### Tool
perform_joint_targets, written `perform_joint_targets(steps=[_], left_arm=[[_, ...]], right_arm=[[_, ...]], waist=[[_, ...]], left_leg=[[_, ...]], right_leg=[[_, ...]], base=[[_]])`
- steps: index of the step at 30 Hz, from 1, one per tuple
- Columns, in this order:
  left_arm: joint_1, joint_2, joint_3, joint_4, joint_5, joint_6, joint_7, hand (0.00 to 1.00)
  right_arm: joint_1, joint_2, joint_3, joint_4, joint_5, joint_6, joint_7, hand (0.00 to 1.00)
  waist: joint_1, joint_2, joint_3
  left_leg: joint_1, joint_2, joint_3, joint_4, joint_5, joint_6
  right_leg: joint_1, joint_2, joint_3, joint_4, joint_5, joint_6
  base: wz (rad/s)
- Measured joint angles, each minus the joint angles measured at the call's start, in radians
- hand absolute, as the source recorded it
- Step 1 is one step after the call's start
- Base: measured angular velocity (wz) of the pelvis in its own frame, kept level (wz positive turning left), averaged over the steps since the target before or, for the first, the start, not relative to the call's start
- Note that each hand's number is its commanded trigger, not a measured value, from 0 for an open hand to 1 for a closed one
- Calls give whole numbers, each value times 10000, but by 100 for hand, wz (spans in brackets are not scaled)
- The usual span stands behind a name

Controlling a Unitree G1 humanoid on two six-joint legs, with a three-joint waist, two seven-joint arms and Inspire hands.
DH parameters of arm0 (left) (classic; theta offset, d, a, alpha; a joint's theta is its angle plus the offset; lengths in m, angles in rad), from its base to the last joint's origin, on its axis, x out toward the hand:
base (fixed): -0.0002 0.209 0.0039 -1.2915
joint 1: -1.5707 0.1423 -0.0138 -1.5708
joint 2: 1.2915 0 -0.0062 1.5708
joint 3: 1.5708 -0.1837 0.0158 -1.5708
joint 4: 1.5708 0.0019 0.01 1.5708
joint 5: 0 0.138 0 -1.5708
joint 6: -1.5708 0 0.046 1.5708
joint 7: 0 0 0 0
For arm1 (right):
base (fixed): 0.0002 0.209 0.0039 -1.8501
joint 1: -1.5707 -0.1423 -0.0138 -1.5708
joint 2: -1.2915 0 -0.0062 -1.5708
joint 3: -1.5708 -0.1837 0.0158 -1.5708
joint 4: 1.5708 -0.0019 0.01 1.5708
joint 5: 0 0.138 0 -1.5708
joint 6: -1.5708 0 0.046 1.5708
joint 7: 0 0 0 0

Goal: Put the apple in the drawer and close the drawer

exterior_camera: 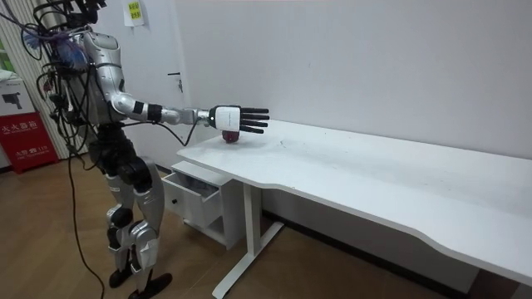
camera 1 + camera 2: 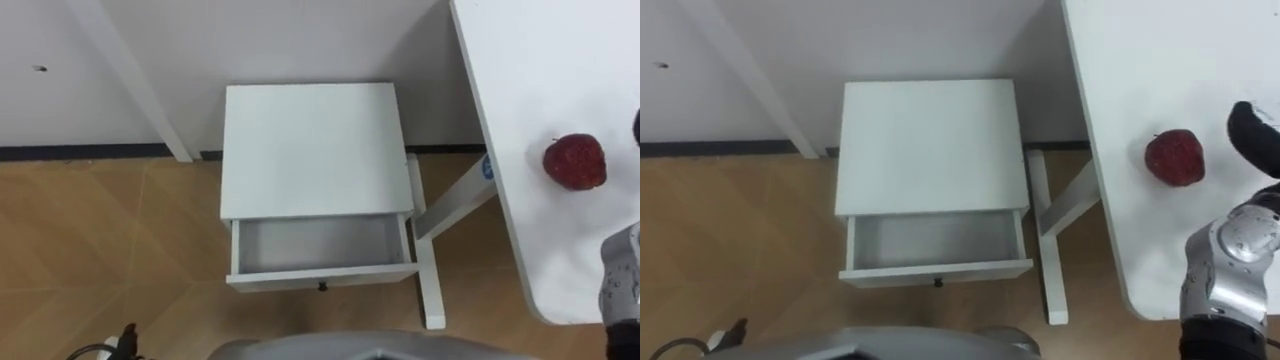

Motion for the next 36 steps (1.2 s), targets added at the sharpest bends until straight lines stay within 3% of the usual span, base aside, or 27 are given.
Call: perform_joint_targets(steps=[6, 14, 25, 36], left_arm=[[33, 0, -18, 10, 4, 10, -8, 0], [114, 17, -176, 10, 4, 9, 52, 0], [272, 250, -521, 41, -16, -50, 105, 0], [152, 271, -709, 36, -16, -183, 88, 0]], right_arm=[[6, -34, 245, 423, -550, 115, 820, 0], [-50, -87, 285, 1186, -764, -123, 1637, 0], [-275, -162, 279, 2433, -847, -783, 1744, 0], [-390, -162, 347, 2365, -808, -877, 1538, 0]], waist=[[3, 66, -42], [-4, -34, -54], [-6, -97, -29], [25, -100, -41]], left_leg=[[70, 11, -26, -2, 0, 0], [237, 17, 4, 12, 0, 0], [523, -7, 19, 12, 24, 40], [492, -3, 50, -5, 24, 39]], right_leg=[[52, 16, 27, 27, 4, -6], [214, 15, 35, 26, 35, -11], [562, -5, 112, -218, 87, 29], [544, 21, 244, -279, 143, 33]], base=[[0], [-1], [0], [-3]])
